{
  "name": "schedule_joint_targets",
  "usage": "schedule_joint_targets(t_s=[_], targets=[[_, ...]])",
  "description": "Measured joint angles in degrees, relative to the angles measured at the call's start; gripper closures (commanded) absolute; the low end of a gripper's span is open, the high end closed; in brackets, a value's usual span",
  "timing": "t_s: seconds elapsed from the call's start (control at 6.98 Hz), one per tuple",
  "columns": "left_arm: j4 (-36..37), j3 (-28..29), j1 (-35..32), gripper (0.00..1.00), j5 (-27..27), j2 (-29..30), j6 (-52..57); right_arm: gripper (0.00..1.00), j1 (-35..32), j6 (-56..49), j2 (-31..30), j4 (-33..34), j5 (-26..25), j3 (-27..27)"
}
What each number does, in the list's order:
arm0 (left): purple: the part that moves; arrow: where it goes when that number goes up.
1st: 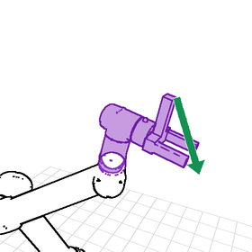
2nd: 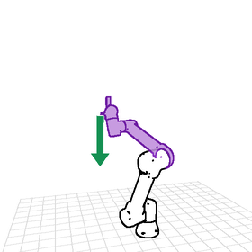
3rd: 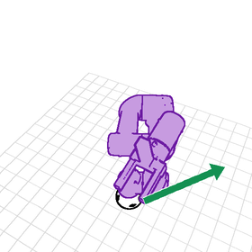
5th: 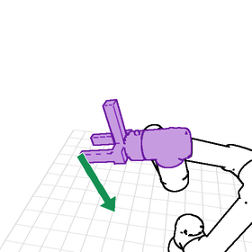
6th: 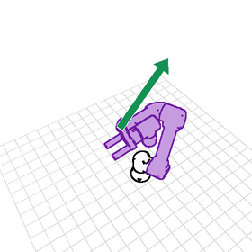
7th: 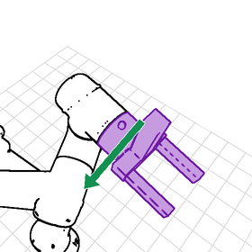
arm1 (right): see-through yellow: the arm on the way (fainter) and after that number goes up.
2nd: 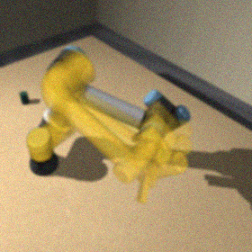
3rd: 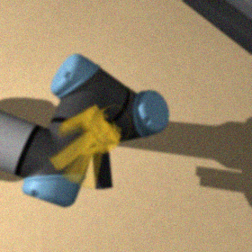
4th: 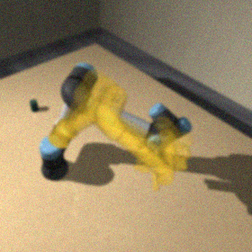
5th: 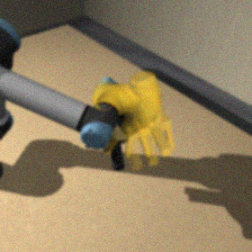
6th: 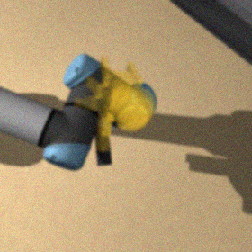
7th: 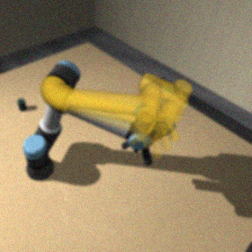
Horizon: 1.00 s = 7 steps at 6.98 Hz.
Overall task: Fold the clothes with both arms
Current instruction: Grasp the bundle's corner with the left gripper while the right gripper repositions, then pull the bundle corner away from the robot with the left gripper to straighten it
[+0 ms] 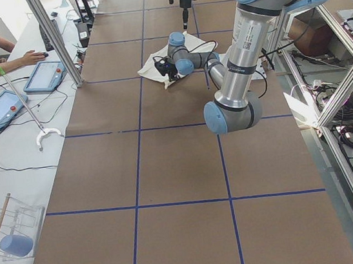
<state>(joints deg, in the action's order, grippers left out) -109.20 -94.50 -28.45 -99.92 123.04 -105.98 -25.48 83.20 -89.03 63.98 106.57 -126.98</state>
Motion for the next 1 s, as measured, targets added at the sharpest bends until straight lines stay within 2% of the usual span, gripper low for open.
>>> schedule_joint_targets(t_s=[0.14,0.43,0.72,0.86,1.0], targets=[[-0.4,4.4,-3.2,1.0,0.0,2.6,2.8,0.0,0.0,0.0,0.0,0.0,-0.1,0.0],[-4.4,17.4,-9.1,1.0,0.0,9.0,9.2,0.0,0.0,0.0,0.2,0.0,-0.8,0.3],[-14.1,33.5,-12.9,1.0,0.3,17.7,15.1,0.0,-0.2,0.0,0.6,0.0,-1.7,0.7],[-18.1,39.1,-13.4,1.0,0.9,21.6,16.6,0.0,-0.3,0.0,0.6,0.0,-1.9,1.0],[-20.1,42.3,-13.5,0.01,1.3,24.2,17.2,0.0,-0.4,-0.1,0.7,0.0,-2.0,1.1]])
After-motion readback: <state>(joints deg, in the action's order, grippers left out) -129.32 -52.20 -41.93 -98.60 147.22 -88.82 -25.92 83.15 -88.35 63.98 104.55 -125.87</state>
